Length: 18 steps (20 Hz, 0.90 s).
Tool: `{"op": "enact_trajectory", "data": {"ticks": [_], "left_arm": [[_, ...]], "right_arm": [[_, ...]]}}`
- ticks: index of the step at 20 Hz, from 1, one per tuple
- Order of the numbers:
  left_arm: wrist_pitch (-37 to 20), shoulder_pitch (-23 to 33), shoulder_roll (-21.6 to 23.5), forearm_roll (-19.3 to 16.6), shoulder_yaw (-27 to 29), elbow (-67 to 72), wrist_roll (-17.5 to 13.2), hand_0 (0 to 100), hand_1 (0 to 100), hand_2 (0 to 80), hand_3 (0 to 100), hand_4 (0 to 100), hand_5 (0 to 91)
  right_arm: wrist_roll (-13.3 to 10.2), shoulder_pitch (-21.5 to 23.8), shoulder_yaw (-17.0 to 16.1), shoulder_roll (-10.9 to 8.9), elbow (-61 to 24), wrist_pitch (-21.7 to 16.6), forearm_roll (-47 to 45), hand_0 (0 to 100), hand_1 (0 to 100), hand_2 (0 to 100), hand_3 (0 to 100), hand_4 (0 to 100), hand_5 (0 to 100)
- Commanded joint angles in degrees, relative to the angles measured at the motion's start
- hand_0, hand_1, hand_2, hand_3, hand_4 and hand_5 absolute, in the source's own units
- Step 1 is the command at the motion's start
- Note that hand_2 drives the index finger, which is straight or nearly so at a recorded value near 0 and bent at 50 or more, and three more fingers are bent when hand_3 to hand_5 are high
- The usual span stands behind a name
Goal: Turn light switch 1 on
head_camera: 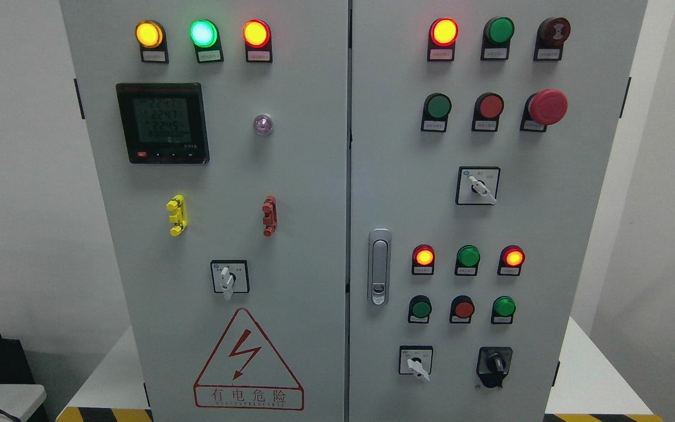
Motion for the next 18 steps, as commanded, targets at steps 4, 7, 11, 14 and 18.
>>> {"op": "enact_trajectory", "data": {"ticks": [4, 7, 11, 14, 18], "left_arm": [[0.25, -0.03, -0.16, 0.79, 1.65, 0.12, 0.08, 51, 0, 0.0, 0, 0, 1.1], [0.16, -0.03, -0.16, 0.88, 1.65, 0.2, 0.08, 51, 0, 0.0, 0, 0, 0.9], [0.08, -0.03, -0.16, 0.88, 1.65, 0.2, 0.17, 51, 0, 0.0, 0, 0, 0.8], [-0.1, 0.06, -0.16, 0.88, 1.65, 0.03, 0.87, 51, 0, 0.0, 0, 0, 0.9], [-0.45, 0.06, -0.16, 0.79, 3.04, -0.24, 1.57, 51, 0, 0.0, 0, 1, 1.5]], "right_arm": [[-0.02, -0.05, 0.97, 0.03, 0.0, -0.04, -1.4, 12, 39, 0, 0, 0, 0], [-0.02, -0.05, 0.97, 0.04, 0.0, -0.04, -1.4, 12, 39, 0, 0, 0, 0], [-0.02, -0.05, 0.97, -0.05, 0.0, -0.04, -1.4, 12, 39, 0, 0, 0, 0], [-0.02, 0.04, 0.97, -0.05, 0.0, 0.05, -1.4, 12, 39, 0, 0, 0, 0], [-0.02, 0.04, 0.97, 0.04, 0.0, 0.05, -1.4, 12, 39, 0, 0, 0, 0]]}}
